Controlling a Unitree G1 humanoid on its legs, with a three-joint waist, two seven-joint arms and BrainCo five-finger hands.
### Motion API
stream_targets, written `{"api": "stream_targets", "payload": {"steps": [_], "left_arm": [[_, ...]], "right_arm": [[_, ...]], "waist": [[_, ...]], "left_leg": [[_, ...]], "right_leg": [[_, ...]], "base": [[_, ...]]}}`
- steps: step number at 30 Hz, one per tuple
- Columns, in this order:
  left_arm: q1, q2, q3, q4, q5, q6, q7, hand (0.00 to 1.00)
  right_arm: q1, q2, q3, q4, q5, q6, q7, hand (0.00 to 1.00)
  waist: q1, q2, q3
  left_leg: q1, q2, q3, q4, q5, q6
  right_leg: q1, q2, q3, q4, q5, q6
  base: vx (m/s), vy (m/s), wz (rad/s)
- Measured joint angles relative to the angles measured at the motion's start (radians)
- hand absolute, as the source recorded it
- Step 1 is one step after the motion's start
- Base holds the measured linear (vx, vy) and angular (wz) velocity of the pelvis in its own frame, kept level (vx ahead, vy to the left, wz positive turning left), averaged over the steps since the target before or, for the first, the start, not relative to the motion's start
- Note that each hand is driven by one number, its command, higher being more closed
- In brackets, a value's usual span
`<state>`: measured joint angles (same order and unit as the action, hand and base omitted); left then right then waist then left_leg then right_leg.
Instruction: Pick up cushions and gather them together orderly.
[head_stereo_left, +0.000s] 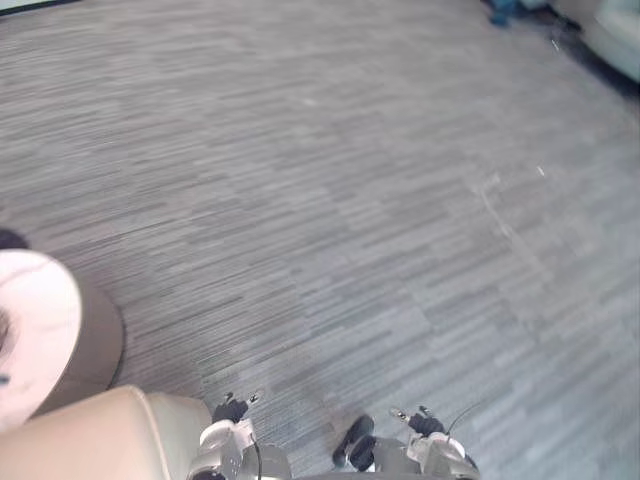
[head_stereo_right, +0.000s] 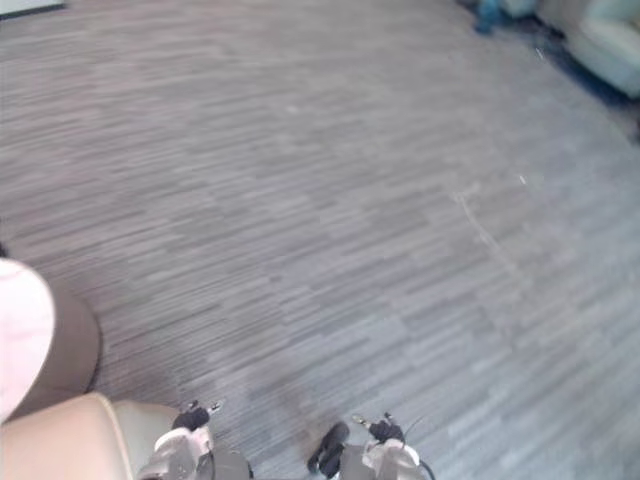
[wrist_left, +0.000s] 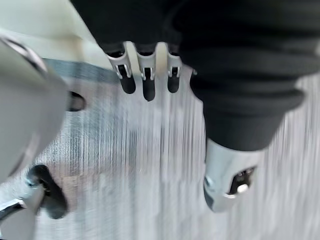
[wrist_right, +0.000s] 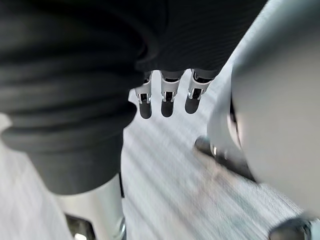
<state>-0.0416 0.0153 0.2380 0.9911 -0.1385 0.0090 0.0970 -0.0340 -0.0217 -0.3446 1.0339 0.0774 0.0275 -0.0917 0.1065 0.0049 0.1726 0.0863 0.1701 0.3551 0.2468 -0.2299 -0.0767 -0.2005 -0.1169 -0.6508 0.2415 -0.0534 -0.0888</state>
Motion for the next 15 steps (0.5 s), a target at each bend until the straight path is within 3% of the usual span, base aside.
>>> {"api": "stream_targets", "payload": {"steps": [1,3,4,5,6,7,8,11,12,14,15], "left_arm": [[-0.003,-0.005,-0.022,0.003,0.008,0.002,-0.001,0.00],[-0.005,0.001,-0.039,0.000,0.027,0.002,-0.002,0.00],[-0.002,0.005,-0.038,-0.001,0.031,0.004,-0.003,0.00],[-0.001,0.000,-0.030,-0.012,0.032,0.006,-0.003,0.00],[0.012,-0.003,-0.028,-0.028,0.032,0.007,-0.002,0.00],[0.030,-0.007,-0.035,-0.038,0.037,0.007,-0.005,0.00],[0.038,-0.002,-0.041,-0.046,0.038,0.007,-0.007,0.00],[0.055,0.009,-0.063,-0.085,0.038,0.005,-0.007,0.00],[0.064,-0.001,-0.057,-0.098,0.038,0.003,-0.007,0.00],[0.065,-0.014,-0.046,-0.099,0.037,0.003,-0.007,0.00],[0.072,-0.027,-0.029,-0.098,0.038,0.003,-0.006,0.00]], "right_arm": [[-0.005,-0.021,-0.016,0.021,0.000,0.003,-0.002,0.00],[0.013,-0.030,-0.024,0.045,0.000,0.003,-0.005,0.00],[0.033,-0.023,-0.026,0.046,0.001,0.003,-0.006,0.00],[0.045,-0.015,-0.026,0.037,0.005,0.000,-0.007,0.00],[0.044,-0.017,-0.012,0.030,0.004,-0.001,-0.007,0.00],[0.034,-0.021,-0.004,0.025,0.005,0.001,-0.008,0.00],[0.025,-0.018,-0.004,0.026,0.005,0.001,-0.010,0.00],[0.014,0.008,-0.010,0.011,0.011,0.003,-0.012,0.00],[0.017,0.016,-0.016,0.002,0.011,0.003,-0.014,0.00],[0.015,0.015,-0.017,0.000,0.011,0.004,-0.015,0.00],[0.020,0.024,-0.014,0.000,0.011,0.006,-0.015,0.00]], "waist": [[-0.011,0.007,-0.001],[-0.020,0.004,0.000],[-0.025,0.001,0.001],[-0.024,0.010,0.002],[-0.016,0.019,0.008],[0.008,0.027,0.014],[0.013,0.035,0.014],[0.018,0.017,0.022],[0.031,0.023,0.017],[0.053,0.025,0.011],[0.063,0.016,-0.005]], "left_leg": [[0.031,-0.006,0.007,-0.025,0.017,-0.021],[0.041,0.008,-0.001,0.046,0.023,-0.031],[0.000,0.036,-0.026,0.204,0.024,-0.031],[-0.058,0.073,-0.061,0.374,0.044,-0.007],[-0.143,0.097,-0.129,0.563,0.081,0.061],[-0.238,0.078,-0.226,0.728,0.048,0.050],[-0.298,0.058,-0.259,0.760,0.008,0.027],[-0.403,-0.008,-0.267,0.527,-0.033,0.030],[-0.419,-0.041,-0.299,0.349,-0.027,0.030],[-0.415,-0.075,-0.358,0.168,0.032,0.021],[-0.386,-0.098,-0.376,0.116,0.111,0.019]], "right_leg": [[0.002,0.011,0.025,0.003,-0.017,0.000],[0.029,0.032,0.055,-0.004,-0.049,0.005],[0.068,0.055,0.068,-0.029,-0.055,0.006],[0.103,0.088,0.078,-0.055,-0.058,0.003],[0.137,0.114,0.116,-0.082,-0.069,-0.014],[0.157,0.141,0.167,-0.084,-0.086,-0.030],[0.170,0.147,0.190,-0.091,-0.088,-0.031],[0.204,0.145,0.250,-0.123,-0.098,0.000],[0.220,0.144,0.293,-0.126,-0.109,0.018],[0.231,0.140,0.350,-0.127,-0.124,0.036],[0.238,0.129,0.396,-0.127,-0.137,0.054]], "base": [[0.25,-0.104,-0.72],[0.21,-0.089,-0.56],[0.18,-0.122,-0.45],[0.20,-0.134,-0.56],[0.15,-0.044,-1.00],[0.15,0.015,-1.18],[0.18,0.062,-1.11],[0.21,0.048,-0.71],[0.26,0.123,-0.84],[0.29,0.164,-1.00],[0.45,0.205,-0.98]]}}
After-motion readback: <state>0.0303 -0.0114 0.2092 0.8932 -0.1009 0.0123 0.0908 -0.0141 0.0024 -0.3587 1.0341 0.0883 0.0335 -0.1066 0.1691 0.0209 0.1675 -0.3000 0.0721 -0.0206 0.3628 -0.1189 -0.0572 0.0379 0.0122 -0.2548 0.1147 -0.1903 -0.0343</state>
